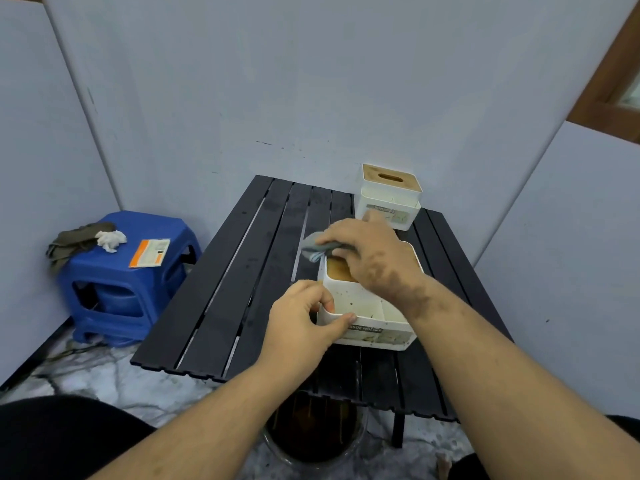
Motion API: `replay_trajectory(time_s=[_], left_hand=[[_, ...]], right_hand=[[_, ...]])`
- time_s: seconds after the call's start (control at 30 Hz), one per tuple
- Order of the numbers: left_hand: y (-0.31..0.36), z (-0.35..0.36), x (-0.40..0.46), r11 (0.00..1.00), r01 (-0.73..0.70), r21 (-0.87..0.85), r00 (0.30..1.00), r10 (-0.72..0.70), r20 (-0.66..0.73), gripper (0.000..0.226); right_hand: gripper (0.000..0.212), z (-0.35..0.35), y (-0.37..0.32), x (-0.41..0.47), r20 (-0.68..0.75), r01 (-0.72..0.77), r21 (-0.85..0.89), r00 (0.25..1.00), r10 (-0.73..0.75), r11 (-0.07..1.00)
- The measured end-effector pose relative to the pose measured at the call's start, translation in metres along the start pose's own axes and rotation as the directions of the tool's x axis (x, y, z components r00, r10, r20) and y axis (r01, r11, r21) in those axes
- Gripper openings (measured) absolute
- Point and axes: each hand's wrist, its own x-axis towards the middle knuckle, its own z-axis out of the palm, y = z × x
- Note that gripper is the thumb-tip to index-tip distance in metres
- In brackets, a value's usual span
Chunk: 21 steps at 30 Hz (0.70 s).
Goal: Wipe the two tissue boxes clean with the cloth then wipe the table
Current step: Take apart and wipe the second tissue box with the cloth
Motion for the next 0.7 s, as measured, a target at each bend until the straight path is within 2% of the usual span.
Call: replay_trajectory(time_s=[0.13, 0.23, 0.33, 0.4, 0.43, 0.5, 0.6, 0.7], left_hand=[[-0.001, 0.001, 0.000, 1.000, 0.010, 0.012, 1.000, -0.010, 0.017, 0.034], [-0.001, 0.001, 0.002, 1.000, 0.006, 0.004, 0.999, -0.007, 0.037, 0.034], [0.001, 0.001, 0.002, 1.000, 0.004, 0.002, 1.000, -0.004, 0.022, 0.035], [0.002, 0.001, 0.002, 1.000, -0.006, 0.017, 1.000, 0.006, 0.013, 0.035], [0.002, 0.001, 0.001, 1.000, -0.010, 0.024, 1.000, 0.009, 0.018, 0.035], [0.001, 0.001, 0.001, 0.999, -0.014, 0.047, 0.999, 0.012, 0.035, 0.036], [-0.003, 0.001, 0.001, 0.997, -0.006, 0.081, 0.999, 0.002, 0.051, 0.037], [-0.005, 0.002, 0.002, 0.996, 0.002, 0.094, 0.998, -0.008, 0.059, 0.035]], right_hand=[[0.037, -0.015, 0.036, 0.000, -0.036, -0.199, 0.107, 0.978, 0.204, 0.974], [0.037, -0.009, 0.042, 0.003, -0.038, -0.264, 0.017, 0.964, 0.265, 0.964], [0.042, 0.003, 0.016, 0.002, 0.038, -0.090, -0.152, 0.995, 0.097, 0.984], [0.046, -0.003, 0.010, 0.000, 0.091, 0.007, -0.148, 0.996, 0.007, 0.989], [0.045, -0.009, 0.014, 0.002, 0.119, 0.009, -0.149, 0.993, 0.009, 0.989], [0.043, -0.024, 0.023, 0.005, 0.168, -0.076, -0.236, 0.979, 0.118, 0.969], [0.035, -0.047, 0.043, 0.002, 0.193, -0.284, -0.329, 0.913, 0.359, 0.900], [0.041, -0.063, 0.063, -0.016, 0.214, -0.286, -0.374, 0.899, 0.383, 0.882]])
